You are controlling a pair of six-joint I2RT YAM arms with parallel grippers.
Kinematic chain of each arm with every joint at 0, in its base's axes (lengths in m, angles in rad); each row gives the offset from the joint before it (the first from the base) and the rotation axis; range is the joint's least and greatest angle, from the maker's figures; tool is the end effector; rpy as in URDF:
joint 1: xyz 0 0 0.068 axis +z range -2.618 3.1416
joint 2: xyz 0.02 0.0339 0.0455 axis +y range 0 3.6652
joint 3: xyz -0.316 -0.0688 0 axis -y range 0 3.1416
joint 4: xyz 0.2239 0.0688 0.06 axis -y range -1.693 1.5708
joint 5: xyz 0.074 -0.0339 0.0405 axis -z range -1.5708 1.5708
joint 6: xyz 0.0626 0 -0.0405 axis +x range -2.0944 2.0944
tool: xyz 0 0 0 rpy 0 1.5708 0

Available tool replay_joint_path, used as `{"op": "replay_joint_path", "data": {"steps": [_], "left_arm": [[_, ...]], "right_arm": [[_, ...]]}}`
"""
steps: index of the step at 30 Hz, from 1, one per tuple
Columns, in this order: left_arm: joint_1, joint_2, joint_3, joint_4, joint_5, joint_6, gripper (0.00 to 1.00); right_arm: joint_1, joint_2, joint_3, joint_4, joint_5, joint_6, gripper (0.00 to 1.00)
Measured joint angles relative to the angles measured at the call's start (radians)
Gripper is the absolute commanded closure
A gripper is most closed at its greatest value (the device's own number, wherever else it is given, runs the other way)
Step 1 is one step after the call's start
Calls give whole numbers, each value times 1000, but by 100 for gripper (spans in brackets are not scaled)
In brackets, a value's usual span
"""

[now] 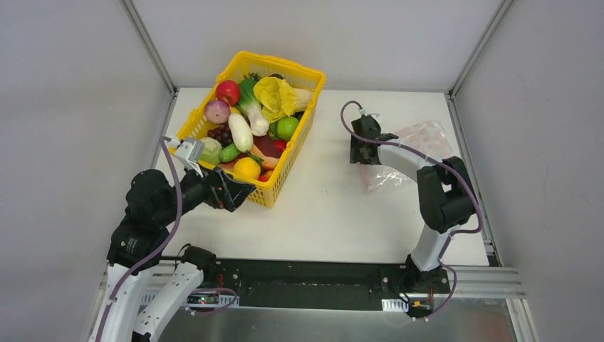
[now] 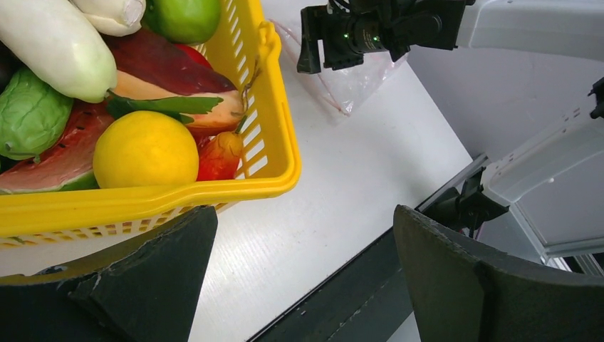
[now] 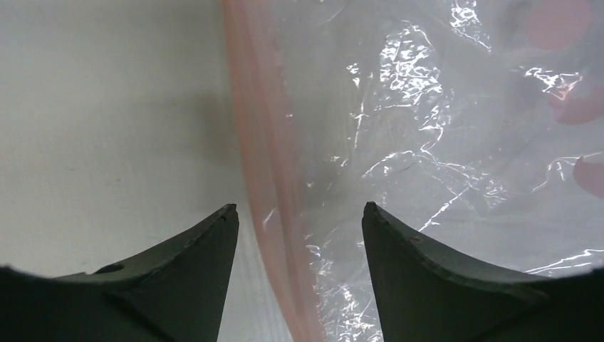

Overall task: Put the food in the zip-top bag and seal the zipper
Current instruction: Pick up the zipper food storage bag at the center of the board.

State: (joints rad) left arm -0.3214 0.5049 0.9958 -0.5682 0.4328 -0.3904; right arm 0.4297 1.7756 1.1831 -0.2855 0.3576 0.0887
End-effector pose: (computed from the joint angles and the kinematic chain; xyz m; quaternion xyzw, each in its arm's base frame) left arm 0.0325 -0.0385 0.4147 0.1210 0.7214 -0.3789 0.5669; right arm 0.3621 0.1418 0.2456 -0.0975 0.9224 -0.0761 0.3658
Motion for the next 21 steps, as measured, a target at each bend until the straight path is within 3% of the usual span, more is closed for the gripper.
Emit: {"op": "replay_joint_path", "data": {"steps": [5,9,13,19,21], "left_arm": [[0,26,0,-13,2,13,1],[0,47,0,-13,6,16,1],[0,68,2,-12,10,21,1],[0,72,16,38,11,32,1],[0,125,71,43,24,37,16]], "right_arm": [[-6,34,0,-5,40,-13,47],[-8,29,-14,19,44,-12,70],[-7,27,-43,29,46,-5,100],[-3,-5,-112,73,27,49,100],[6,-54,-165,90,2,72,100]]}}
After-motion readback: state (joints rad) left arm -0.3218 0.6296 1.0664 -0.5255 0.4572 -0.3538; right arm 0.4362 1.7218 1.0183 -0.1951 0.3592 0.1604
